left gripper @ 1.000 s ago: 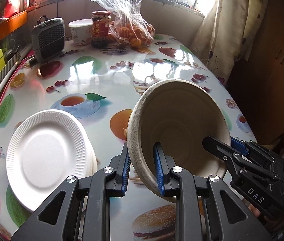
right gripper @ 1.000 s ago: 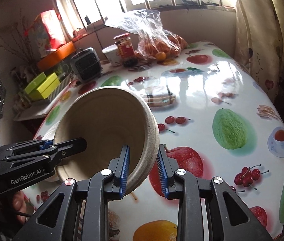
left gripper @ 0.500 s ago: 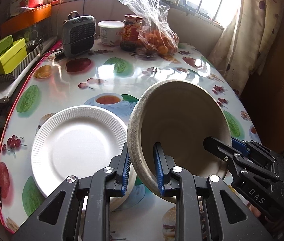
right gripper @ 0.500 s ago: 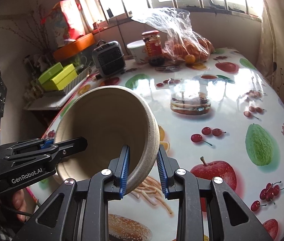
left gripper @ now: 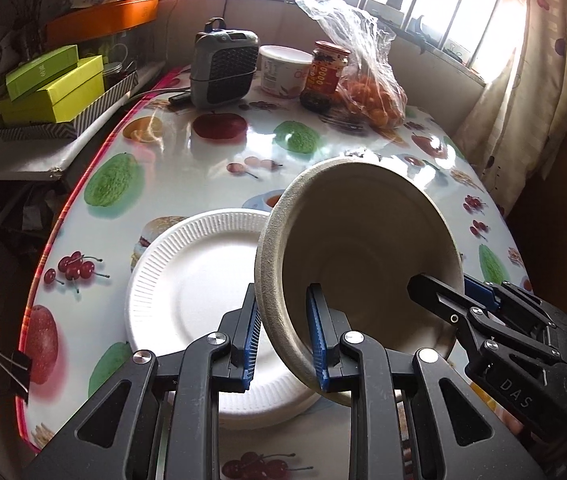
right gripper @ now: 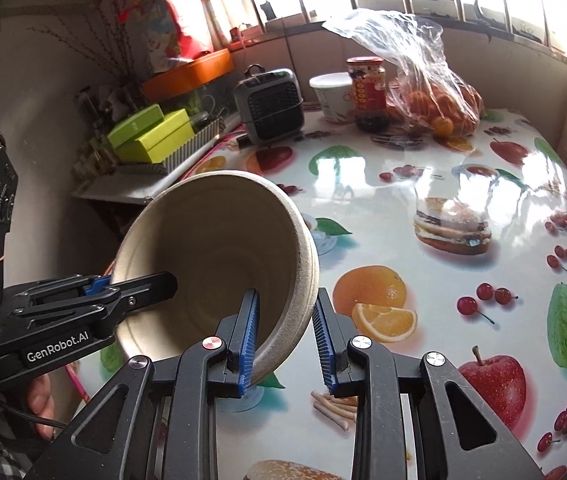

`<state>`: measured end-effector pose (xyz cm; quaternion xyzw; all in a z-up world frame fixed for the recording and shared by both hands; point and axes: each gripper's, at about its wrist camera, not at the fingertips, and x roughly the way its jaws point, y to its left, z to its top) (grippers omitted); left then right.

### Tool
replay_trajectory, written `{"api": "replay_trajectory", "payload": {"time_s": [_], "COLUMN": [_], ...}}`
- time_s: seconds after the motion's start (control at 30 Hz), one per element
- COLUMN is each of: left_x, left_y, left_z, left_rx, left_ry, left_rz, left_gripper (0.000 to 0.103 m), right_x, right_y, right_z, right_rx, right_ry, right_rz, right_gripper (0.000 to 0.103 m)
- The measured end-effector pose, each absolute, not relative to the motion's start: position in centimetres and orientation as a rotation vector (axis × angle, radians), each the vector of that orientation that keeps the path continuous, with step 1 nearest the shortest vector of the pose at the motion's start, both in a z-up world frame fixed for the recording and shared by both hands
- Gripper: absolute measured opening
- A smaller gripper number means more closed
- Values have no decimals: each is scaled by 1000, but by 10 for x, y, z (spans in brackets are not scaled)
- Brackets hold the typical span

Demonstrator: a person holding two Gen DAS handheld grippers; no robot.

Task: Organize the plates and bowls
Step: 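Lower the beige bowls onto the white plate stack with both grippers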

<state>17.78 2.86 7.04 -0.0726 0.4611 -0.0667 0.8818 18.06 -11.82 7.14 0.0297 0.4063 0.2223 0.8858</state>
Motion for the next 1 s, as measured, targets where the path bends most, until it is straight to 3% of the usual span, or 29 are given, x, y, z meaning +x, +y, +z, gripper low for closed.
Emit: {"api": "replay_trajectory", "payload": {"time_s": [1.0], "left_x": [191], "left_y": [96], "left_z": [43], "left_rx": [-250], "left_ry": [1028], "left_rz": [-57], "left_gripper": [24], "right_x": [214], "right_y": [-48], "right_z": [51], "right_rx": [-2], "right_ry": [944], "right_rz": [546], "right_gripper": [26]}}
